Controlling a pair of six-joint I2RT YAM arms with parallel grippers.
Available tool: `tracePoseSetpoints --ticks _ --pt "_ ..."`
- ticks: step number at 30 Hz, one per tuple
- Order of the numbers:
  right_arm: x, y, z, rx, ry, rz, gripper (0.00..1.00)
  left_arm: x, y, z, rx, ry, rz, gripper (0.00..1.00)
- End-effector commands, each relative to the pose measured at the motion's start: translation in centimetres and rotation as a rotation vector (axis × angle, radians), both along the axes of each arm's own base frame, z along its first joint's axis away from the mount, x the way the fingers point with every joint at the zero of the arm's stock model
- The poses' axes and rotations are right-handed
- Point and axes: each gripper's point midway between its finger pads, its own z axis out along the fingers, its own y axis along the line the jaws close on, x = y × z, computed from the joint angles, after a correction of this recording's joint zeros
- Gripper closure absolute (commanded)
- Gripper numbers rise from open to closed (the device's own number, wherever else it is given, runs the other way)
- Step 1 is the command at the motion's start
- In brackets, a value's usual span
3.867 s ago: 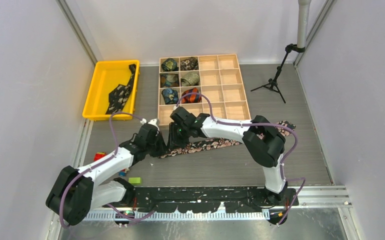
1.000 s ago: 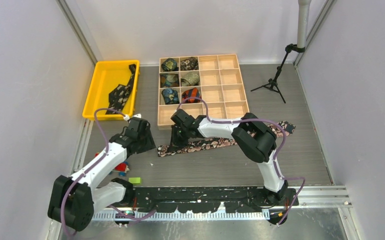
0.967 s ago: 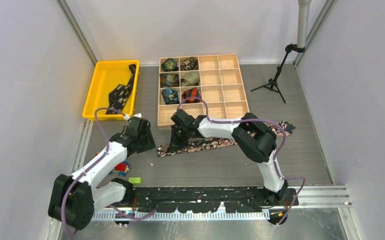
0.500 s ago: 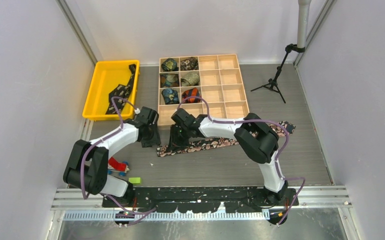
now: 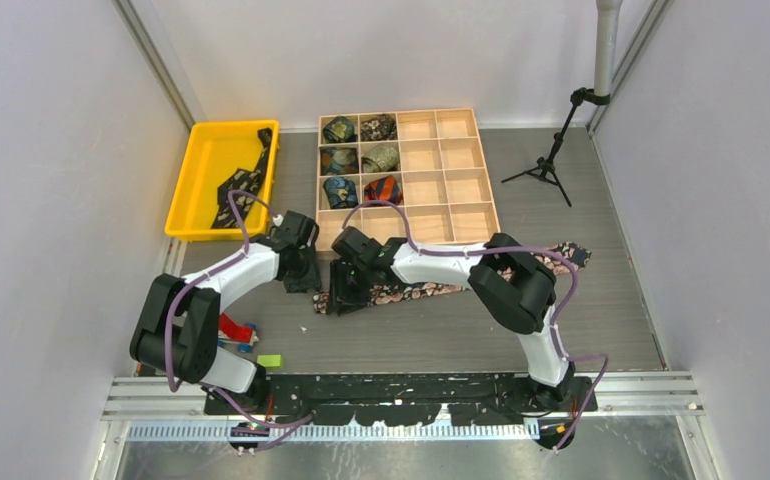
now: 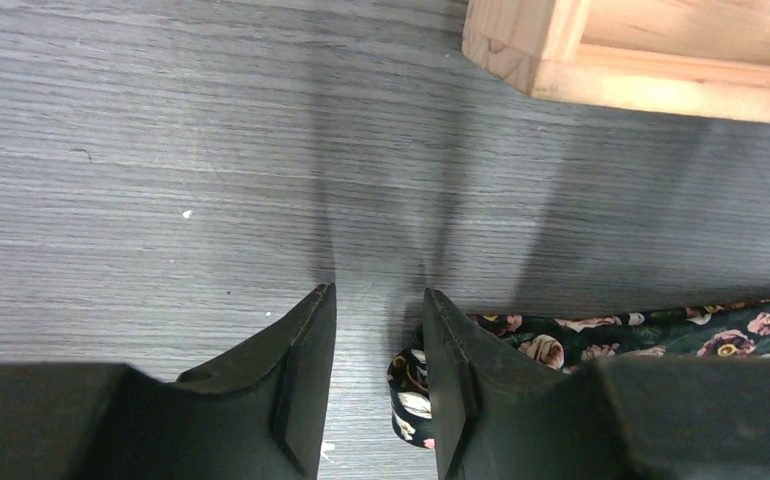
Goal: Roll the ties
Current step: Roll the tie at the center of the board.
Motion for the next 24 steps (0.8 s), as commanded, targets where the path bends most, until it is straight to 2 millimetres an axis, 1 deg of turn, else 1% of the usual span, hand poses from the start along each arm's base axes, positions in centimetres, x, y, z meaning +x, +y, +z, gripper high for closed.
tracePoseSetpoints --ticks 1,3,5,7,9,11,13,16,19,22,24 --pt "0.4 1.7 2.7 0.061 -0.040 -0.010 0.63 0.6 -0.9 0.9 -0.040 -0.011 -0.037 0.70" --pt "0.5 1.8 2.4 0.058 -0.042 -0.024 0.63 0.4 -1.0 1.0 -0.050 -0.003 -0.043 0.76" --pt "0.8 1.6 2.0 0.052 -0.050 -0.041 0.64 0.0 -0.9 1.1 -0.048 0.003 -0.042 0.80" --pt "0.9 1.6 1.5 0.049 -0.050 -0.056 0.64 -0.4 -0.8 1.2 -0.045 0.014 -0.041 0.82" --pt "0.8 1.6 1.0 0.050 -0.048 -0.063 0.65 -0.8 -1.1 1.4 -0.064 0.025 -0.052 0.83" --pt "0.6 1.6 0.7 0.052 -0.048 -0.068 0.65 -0.6 -0.9 1.6 -0.054 0.016 -0.052 0.82" --pt "0.4 1.6 0.6 0.056 -0.052 -0.074 0.66 -0.1 -0.3 1.8 -0.014 0.003 -0.042 0.80" --pt "0.1 1.8 0.7 0.058 -0.064 -0.078 0.67 0.6 -0.5 2.2 -0.014 -0.001 -0.044 0.75" --pt "-0.2 2.1 0.6 0.062 -0.064 -0.081 0.67 1.1 -0.8 2.4 -0.018 0.003 -0.047 0.73" --pt "-0.5 2.2 0.5 0.065 -0.061 -0.081 0.68 0.9 -0.7 2.6 -0.016 0.011 -0.043 0.73" --pt "-0.6 2.2 0.8 0.070 -0.064 -0.077 0.68 0.6 -0.5 3.0 -0.011 -0.002 -0.035 0.72"
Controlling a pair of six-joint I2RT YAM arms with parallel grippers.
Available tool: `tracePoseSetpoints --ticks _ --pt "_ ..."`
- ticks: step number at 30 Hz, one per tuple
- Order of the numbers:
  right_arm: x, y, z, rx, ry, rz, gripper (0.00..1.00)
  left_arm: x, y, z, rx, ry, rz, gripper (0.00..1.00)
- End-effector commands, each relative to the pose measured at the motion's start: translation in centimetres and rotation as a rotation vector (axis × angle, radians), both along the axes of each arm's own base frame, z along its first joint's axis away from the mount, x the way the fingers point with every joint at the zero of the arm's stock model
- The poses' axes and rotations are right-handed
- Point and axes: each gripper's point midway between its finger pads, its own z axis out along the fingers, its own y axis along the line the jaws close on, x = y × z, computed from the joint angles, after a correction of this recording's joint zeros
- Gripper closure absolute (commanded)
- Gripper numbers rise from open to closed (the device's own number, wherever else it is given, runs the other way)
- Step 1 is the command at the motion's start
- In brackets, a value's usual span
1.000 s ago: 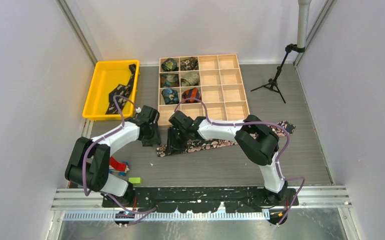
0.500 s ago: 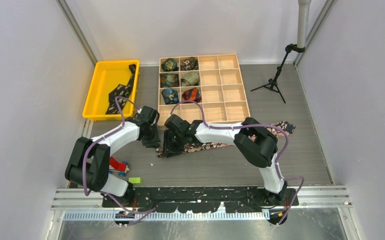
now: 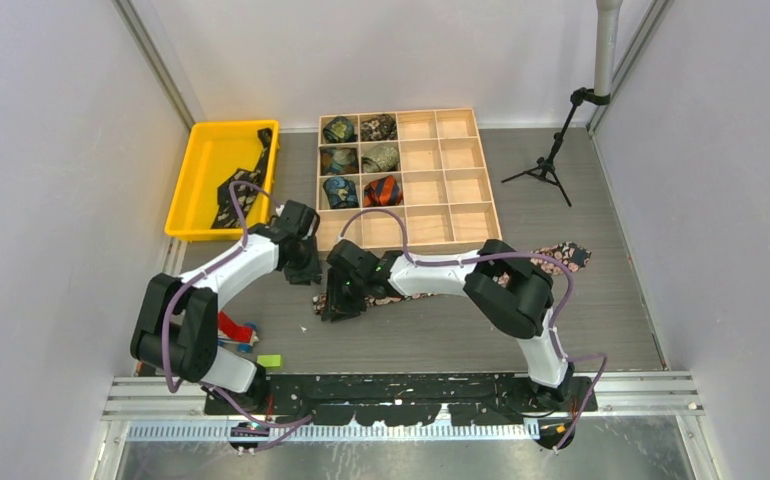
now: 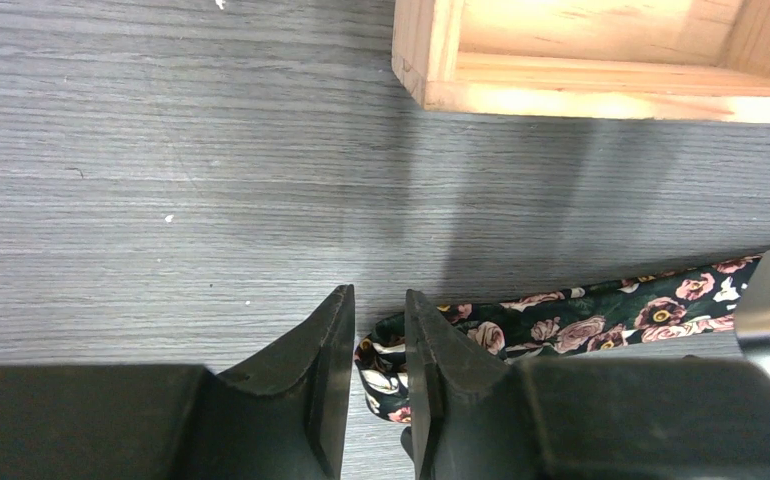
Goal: Roll the ties
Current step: Roll the tie at the center of the board.
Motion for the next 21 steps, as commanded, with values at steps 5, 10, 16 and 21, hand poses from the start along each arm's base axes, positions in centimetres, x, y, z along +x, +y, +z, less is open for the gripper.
tracePoseSetpoints --ticks 5,10,16,21 --pt "-0.1 0.8 4.2 0.083 -0.055 0.012 0.68 -0.8 1.8 2.3 0.052 -0.055 0.046 0.67" --pt "0.0 0.9 7.5 0.123 -0.095 0.037 0.68 -1.5 2.7 3.6 0.055 -0.103 0.094 0.64" --pt "2.0 1.0 8.3 0.114 -0.129 0.034 0.73 -2.9 2.6 3.9 -0.003 -0.149 0.119 0.51" --pt "4.1 0.7 7.1 0.088 -0.118 0.024 0.80 -4.4 2.0 3.3 -0.076 -0.151 0.127 0.48"
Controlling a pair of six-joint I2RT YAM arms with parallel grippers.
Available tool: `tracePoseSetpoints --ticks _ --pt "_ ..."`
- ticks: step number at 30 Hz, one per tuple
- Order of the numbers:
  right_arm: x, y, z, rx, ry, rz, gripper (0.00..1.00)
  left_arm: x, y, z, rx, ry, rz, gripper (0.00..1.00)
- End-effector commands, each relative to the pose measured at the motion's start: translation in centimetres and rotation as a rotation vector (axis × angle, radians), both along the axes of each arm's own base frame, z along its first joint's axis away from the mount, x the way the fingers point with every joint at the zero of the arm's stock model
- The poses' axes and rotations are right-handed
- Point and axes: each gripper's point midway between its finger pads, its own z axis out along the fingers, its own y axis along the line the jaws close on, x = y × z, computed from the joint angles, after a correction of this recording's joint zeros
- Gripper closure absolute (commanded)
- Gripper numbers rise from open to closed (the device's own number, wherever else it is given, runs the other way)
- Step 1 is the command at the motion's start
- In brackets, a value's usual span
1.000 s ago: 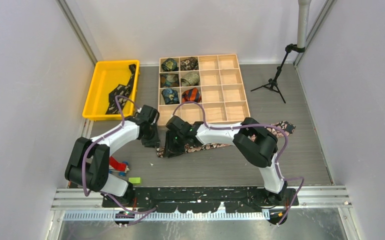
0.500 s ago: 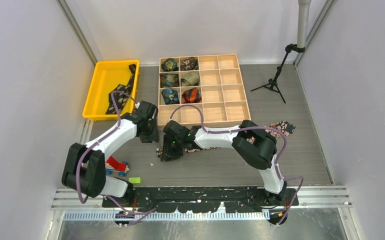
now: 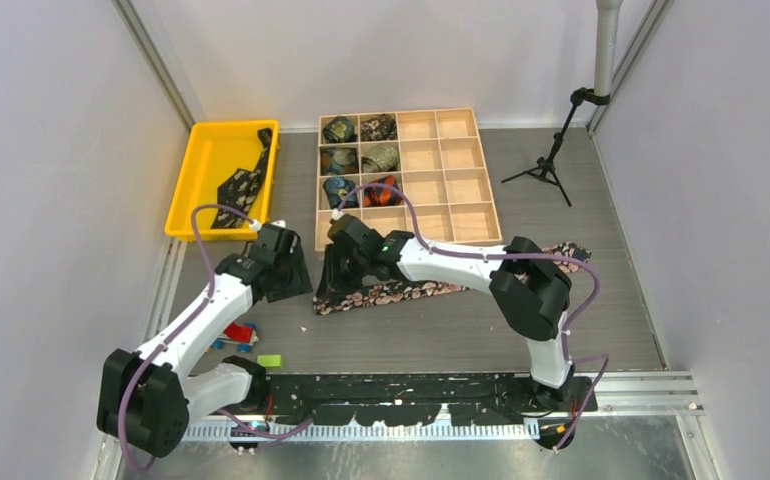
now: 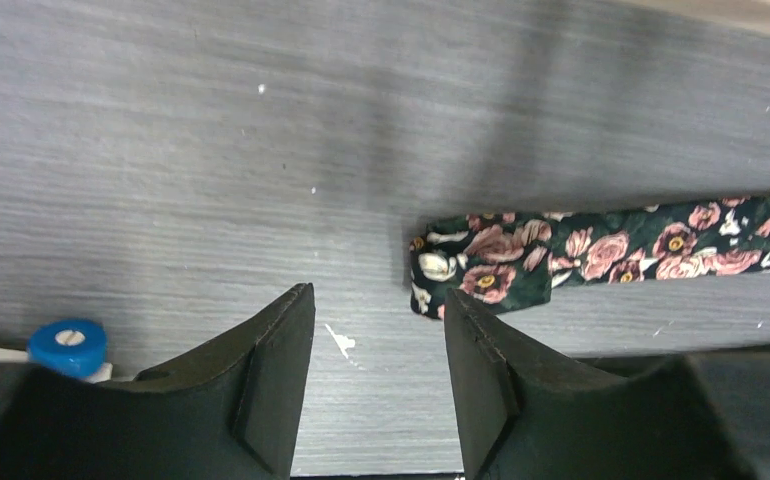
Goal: Roll the ties
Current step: Roll the tie at the center of the board.
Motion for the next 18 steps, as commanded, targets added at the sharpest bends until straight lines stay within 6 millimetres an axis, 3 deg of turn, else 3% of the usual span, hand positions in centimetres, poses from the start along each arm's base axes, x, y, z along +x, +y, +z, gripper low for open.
tracePoseSetpoints --ticks 1,13,18 --pt "2.1 0.0 0.1 -0.007 -0.019 0.004 0.81 -1.0 -0.8 -0.1 -0.086 -0.015 0.017 0.48" --pt "2.7 0.4 -2.8 -0.032 0.022 0.020 0.86 -1.8 -1.4 -0.7 -0.138 -0.018 0.011 0.49" --pt "2.6 -0.3 -4.2 -0.056 0.034 0.016 0.87 -1.9 -2.0 -0.9 -0.167 -0.019 -0.008 0.49"
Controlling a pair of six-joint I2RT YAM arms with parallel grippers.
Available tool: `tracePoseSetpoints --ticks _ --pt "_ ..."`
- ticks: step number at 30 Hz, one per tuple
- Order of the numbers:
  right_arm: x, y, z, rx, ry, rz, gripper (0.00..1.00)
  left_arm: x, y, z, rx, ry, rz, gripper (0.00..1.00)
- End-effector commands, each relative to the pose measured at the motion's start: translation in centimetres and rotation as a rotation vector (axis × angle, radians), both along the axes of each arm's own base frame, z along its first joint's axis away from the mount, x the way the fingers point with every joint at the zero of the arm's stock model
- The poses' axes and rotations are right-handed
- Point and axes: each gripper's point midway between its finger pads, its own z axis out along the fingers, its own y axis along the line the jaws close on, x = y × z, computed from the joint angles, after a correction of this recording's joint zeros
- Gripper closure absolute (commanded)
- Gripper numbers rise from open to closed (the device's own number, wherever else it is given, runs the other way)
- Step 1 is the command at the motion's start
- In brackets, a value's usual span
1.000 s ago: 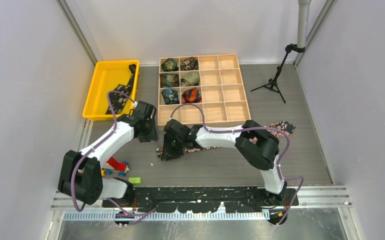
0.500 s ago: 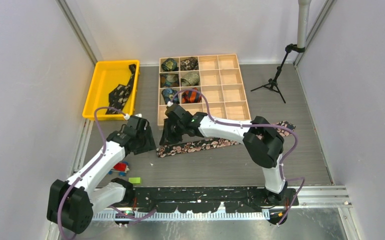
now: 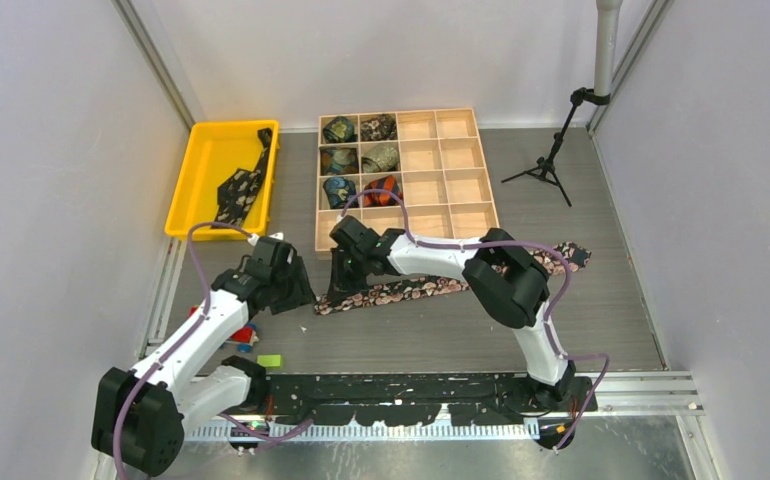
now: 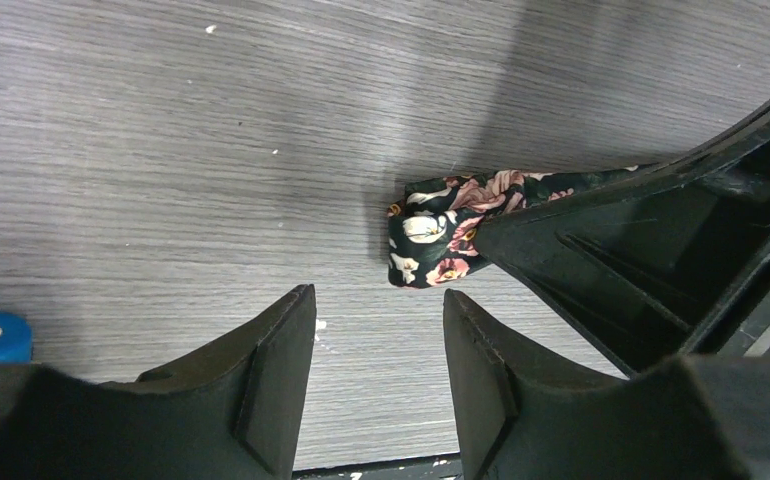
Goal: Roll the ties
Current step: Roll the tie at the center of the board.
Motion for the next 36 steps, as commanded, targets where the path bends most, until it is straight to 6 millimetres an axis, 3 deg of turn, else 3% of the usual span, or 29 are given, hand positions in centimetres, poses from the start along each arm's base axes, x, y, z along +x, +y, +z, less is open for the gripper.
tracePoseSetpoints --ticks 1,14,27,36 --pt "0.5 0.5 1.0 0.037 -0.027 0.016 0.87 0.6 -1.1 0.3 -0.063 -0.034 -0.015 0.48" --pt "0.5 -1.1 -1.5 0.010 0.008 -0.008 0.88 1.7 -2.3 0.0 -0.142 -0.095 0.004 0.41" --pt "0.1 -1.6 -2.8 0.002 0.029 -0.021 0.89 2.9 -3.0 -1.3 -0.202 -0.109 0.077 0.51" --pt "0.0 -2.1 -3.5 -0.002 0.040 -0.026 0.89 2.5 -2.8 -2.6 -0.187 -0.063 0.083 0.57"
